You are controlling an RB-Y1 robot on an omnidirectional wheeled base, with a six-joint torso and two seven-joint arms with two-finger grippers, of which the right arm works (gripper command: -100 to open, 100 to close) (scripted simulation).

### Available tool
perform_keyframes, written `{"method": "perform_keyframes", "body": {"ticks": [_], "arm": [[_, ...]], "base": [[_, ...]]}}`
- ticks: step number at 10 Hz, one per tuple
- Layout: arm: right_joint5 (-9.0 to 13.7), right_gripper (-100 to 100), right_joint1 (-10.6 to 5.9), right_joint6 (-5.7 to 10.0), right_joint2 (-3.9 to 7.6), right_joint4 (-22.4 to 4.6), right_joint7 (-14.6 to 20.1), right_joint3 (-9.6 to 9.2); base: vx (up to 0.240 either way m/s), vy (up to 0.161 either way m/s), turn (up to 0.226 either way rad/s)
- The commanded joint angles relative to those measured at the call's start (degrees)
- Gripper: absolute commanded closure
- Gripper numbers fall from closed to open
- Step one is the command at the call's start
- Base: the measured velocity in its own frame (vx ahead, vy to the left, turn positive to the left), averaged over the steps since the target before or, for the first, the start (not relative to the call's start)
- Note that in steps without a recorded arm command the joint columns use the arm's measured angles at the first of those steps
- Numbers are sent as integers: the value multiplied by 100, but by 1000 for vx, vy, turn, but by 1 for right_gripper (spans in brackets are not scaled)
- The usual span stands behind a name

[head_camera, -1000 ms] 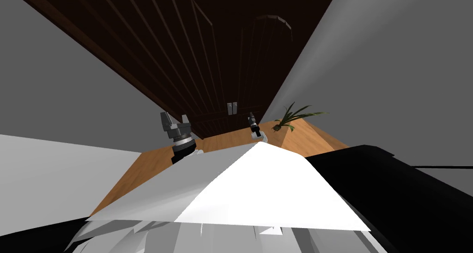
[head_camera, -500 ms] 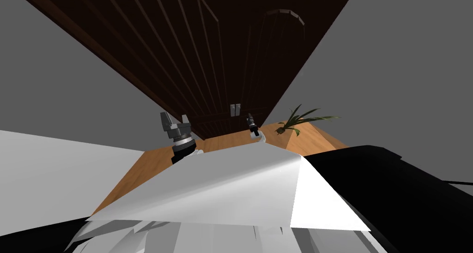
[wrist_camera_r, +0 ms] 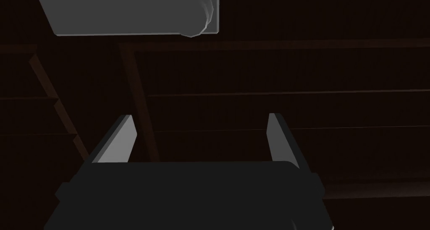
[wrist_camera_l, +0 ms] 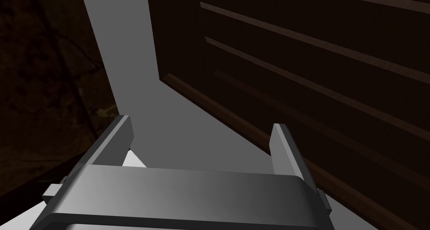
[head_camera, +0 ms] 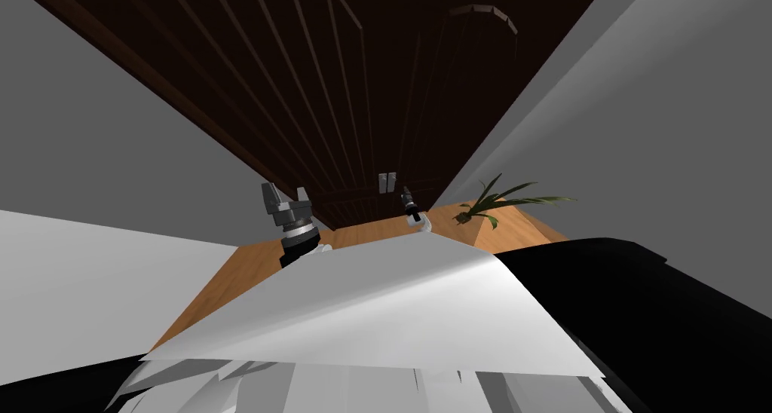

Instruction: Pull the door open

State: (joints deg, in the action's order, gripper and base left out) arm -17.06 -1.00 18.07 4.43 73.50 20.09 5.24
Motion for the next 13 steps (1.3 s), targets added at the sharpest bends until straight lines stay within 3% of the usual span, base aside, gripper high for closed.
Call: {"method": "perform_keyframes", "body": {"ticks": [1,3,4,6,8,11,13], "arm": [[-54,-100,-113,-11,-28,-192,42,9],[-63,-100,-141,8,-38,-254,41,18],[-12,-100,-71,21,132,-362,90,177],[57,-100,7,37,339,-471,151,361],[57,-100,7,37,339,-471,151,361],[189,-100,115,85,718,-677,280,679],[250,-100,135,120,875,-768,345,797]], "base": [[123,22,64],[95,22,37],[-11,-5,-60],[-30,-1,-36],[-13,2,-1],[32,12,4],[92,13,40]]}}
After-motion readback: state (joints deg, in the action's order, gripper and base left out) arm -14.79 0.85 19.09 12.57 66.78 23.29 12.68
